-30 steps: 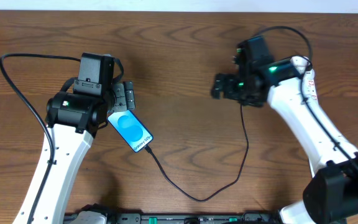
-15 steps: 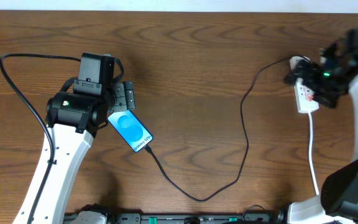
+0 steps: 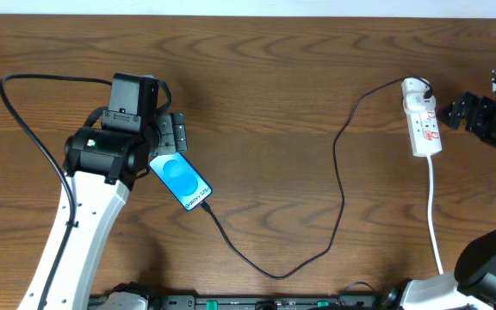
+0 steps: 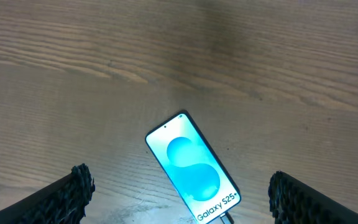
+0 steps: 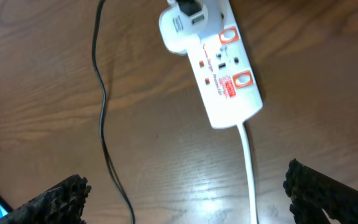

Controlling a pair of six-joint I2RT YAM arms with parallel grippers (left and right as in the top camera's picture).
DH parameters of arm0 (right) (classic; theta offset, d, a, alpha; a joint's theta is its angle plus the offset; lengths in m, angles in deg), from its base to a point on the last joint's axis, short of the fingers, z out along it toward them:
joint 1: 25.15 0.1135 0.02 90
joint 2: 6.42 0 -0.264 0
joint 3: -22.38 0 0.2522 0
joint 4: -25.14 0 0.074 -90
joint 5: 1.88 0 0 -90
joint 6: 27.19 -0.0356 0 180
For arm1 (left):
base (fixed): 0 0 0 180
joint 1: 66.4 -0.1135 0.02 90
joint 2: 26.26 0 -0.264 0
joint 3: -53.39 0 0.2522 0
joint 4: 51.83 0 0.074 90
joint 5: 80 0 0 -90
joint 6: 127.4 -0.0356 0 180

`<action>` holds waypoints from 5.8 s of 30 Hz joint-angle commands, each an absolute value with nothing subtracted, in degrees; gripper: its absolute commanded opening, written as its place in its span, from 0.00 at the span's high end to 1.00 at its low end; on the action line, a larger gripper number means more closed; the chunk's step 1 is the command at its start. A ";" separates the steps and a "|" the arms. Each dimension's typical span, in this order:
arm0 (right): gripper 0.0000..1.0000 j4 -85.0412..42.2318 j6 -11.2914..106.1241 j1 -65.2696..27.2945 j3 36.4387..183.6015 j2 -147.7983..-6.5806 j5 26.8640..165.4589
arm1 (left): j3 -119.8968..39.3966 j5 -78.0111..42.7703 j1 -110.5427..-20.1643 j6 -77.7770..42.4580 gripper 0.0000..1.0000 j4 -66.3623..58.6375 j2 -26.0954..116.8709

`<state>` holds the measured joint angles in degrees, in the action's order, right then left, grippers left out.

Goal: Plug charger to phone and switch on socket
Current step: 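Move the right gripper over the white power strip, then press the orange switch beside the charger with the right gripper, then lift the right gripper away from the power strip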

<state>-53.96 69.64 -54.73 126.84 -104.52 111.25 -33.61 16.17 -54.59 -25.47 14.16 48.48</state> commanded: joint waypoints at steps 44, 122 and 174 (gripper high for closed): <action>0.01 -59.53 82.96 -49.99 156.32 -145.50 111.95 | -34.70 16.85 -54.52 -26.22 0.08 14.16 48.59; 0.01 -61.74 76.97 -44.86 157.00 -145.50 116.37 | -34.70 16.87 -54.52 -26.22 0.08 14.16 48.59; 0.01 -61.46 66.19 -46.17 155.41 -132.63 104.41 | -34.70 16.85 -54.52 -26.22 0.08 14.16 48.59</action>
<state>-61.59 70.32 -46.23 155.27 -139.25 107.78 -33.61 16.21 -54.59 -25.50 14.14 48.48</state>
